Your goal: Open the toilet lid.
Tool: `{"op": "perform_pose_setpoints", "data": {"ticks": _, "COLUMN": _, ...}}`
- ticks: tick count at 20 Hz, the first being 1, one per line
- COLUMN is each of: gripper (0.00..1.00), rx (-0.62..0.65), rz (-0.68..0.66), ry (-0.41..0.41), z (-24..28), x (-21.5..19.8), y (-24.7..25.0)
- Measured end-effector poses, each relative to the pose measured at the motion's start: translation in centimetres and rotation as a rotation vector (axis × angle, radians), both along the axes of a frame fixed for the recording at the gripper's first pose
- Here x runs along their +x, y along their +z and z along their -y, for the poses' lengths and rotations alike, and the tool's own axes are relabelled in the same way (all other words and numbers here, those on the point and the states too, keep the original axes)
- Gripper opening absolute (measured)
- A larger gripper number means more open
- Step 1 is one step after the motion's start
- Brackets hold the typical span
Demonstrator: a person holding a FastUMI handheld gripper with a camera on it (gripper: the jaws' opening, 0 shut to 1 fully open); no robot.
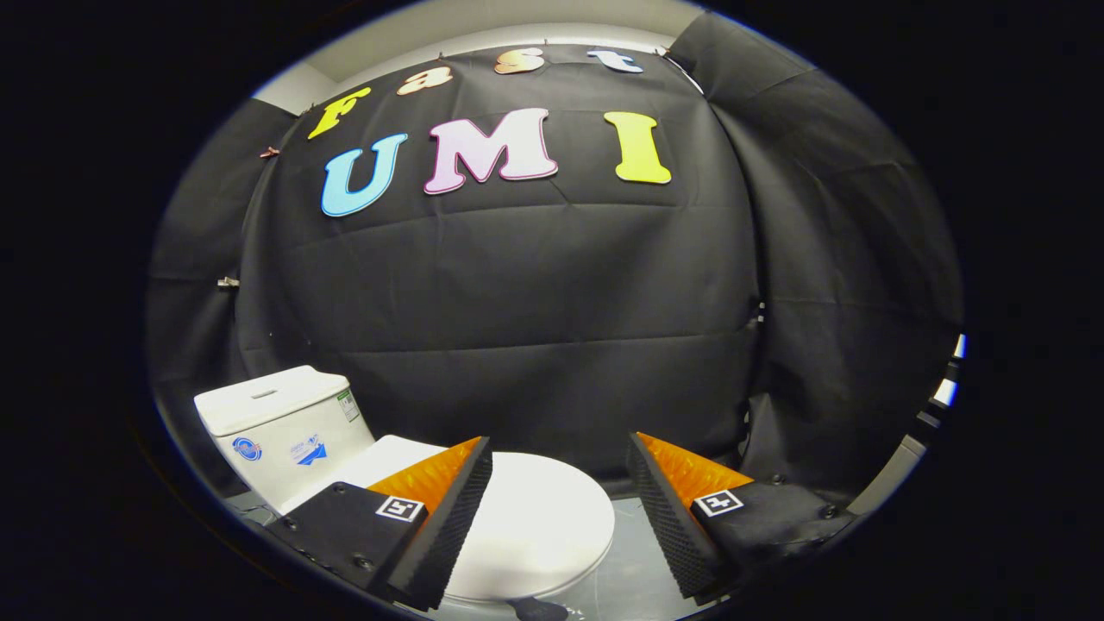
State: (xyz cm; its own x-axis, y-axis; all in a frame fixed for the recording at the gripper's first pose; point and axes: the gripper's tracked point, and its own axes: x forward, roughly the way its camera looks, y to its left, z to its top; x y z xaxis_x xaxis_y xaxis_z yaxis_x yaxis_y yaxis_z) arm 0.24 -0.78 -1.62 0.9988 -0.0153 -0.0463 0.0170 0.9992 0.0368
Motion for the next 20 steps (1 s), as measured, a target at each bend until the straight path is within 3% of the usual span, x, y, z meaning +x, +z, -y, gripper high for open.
{"op": "perform_pose_setpoints", "data": {"ticks": 10, "gripper": 0.98, "rx": 0.018, "rz": -0.085, "ry": 0.003, "z": 0.8, "x": 0.0, "y": -2.6}}
{"op": "perform_pose_setpoints", "data": {"ticks": 13, "gripper": 0.98, "rx": 0.084, "rz": -0.161, "ry": 0.039, "z": 0.8, "x": -0.3, "y": -4.4}}
{"op": "perform_pose_setpoints", "data": {"ticks": 20, "gripper": 0.98, "rx": 0.233, "rz": -0.385, "ry": 0.035, "z": 3.2, "x": -2.7, "y": -12.2}}
